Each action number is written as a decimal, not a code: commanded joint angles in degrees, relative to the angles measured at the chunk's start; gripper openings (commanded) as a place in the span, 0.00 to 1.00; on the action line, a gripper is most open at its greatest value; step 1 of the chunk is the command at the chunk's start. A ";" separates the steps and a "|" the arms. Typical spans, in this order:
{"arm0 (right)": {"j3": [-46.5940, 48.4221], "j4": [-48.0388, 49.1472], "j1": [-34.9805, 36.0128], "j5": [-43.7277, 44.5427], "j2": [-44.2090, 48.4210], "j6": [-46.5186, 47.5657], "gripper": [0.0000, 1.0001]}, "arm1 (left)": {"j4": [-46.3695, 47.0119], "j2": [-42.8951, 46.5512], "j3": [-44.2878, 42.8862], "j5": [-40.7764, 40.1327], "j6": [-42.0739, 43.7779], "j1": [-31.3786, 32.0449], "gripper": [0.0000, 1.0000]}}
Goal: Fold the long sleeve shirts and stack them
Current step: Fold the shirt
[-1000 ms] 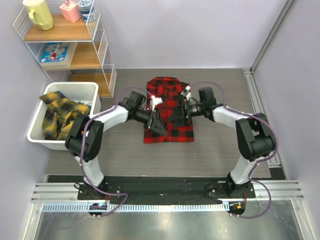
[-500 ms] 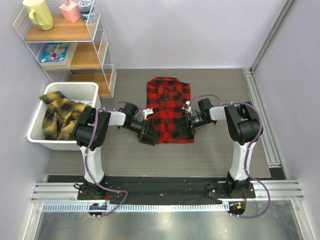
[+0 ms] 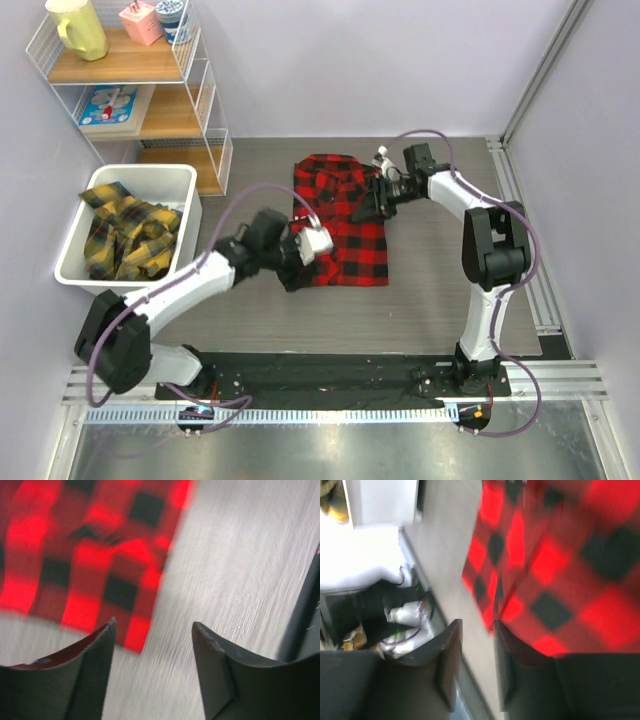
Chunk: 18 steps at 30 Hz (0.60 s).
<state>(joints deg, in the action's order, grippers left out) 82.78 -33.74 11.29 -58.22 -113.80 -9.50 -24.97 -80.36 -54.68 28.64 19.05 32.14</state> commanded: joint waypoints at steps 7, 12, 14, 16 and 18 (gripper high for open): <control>16.71 5.35 7.25 5.13 -12.93 7.38 0.24 | 30.40 -2.07 15.91 -31.53 23.48 22.60 0.52; 16.27 5.17 8.66 5.92 -16.71 12.65 0.24 | 40.96 -9.72 20.04 -40.05 27.00 29.20 0.51; 14.61 5.00 8.57 6.62 -17.24 16.07 0.23 | 45.17 -12.18 20.48 -41.99 27.71 29.91 0.50; 13.90 4.82 8.57 7.85 -18.91 17.31 0.23 | 48.15 -15.87 20.31 -44.36 28.76 30.09 0.50; 13.55 4.03 8.57 8.29 -20.23 18.89 0.23 | 50.19 -17.81 20.40 -45.08 29.73 30.09 0.50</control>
<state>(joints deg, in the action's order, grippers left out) 97.03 -29.06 20.38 -52.62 -132.60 2.76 17.89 -92.95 -35.94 -11.00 45.89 62.33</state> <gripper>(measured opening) 0.233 0.501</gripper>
